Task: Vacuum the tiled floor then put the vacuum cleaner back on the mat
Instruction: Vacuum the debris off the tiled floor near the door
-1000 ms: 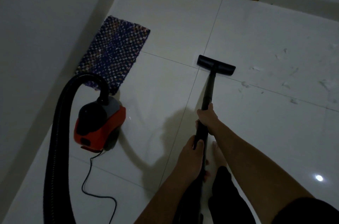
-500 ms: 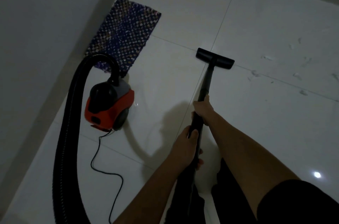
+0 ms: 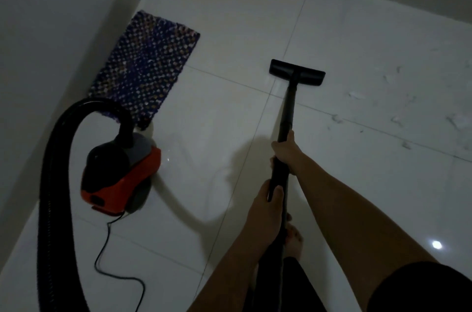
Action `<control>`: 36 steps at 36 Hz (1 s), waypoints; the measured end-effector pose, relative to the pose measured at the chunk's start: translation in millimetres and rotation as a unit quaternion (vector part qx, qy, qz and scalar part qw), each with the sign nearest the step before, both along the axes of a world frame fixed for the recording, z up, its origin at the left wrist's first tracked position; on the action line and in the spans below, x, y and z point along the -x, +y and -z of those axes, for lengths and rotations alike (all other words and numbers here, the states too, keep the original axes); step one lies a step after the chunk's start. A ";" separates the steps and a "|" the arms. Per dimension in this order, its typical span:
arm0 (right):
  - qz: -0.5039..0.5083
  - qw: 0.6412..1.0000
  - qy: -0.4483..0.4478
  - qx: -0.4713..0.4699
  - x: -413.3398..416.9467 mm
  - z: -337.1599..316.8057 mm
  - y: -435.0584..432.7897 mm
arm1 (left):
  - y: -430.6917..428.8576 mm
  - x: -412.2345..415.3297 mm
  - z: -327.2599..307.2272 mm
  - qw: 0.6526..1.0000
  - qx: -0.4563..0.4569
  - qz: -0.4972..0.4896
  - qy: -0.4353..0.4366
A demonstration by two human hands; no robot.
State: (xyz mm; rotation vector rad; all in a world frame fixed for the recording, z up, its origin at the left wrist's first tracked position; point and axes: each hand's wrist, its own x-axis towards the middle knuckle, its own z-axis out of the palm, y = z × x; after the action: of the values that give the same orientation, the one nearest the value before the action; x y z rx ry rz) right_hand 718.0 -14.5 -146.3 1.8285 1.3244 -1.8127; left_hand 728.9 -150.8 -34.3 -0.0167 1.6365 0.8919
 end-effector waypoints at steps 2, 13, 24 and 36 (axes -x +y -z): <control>-0.006 1.000 -0.001 -0.001 -3.6 -0.2 14.3 | 13.1 -3.9 2.4 1.000 -0.006 -0.001 -0.004; 0.027 0.999 0.008 0.032 1.2 -4.3 0.3 | -2.6 9.1 3.1 0.999 -0.006 0.032 -0.013; 0.125 0.991 0.008 0.055 -6.8 -28.5 -108.4 | -105.2 30.4 -39.8 0.992 0.006 0.113 -0.063; 0.183 0.982 0.001 0.047 -59.3 -30.9 -151.8 | -142.4 -2.9 -40.8 0.980 0.018 0.194 -0.039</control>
State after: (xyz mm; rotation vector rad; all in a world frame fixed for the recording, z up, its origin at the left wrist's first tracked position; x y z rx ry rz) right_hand 777.2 -166.3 -115.3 2.1258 0.9267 -2.0117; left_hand 731.8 -293.2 6.5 0.2330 1.5136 0.5542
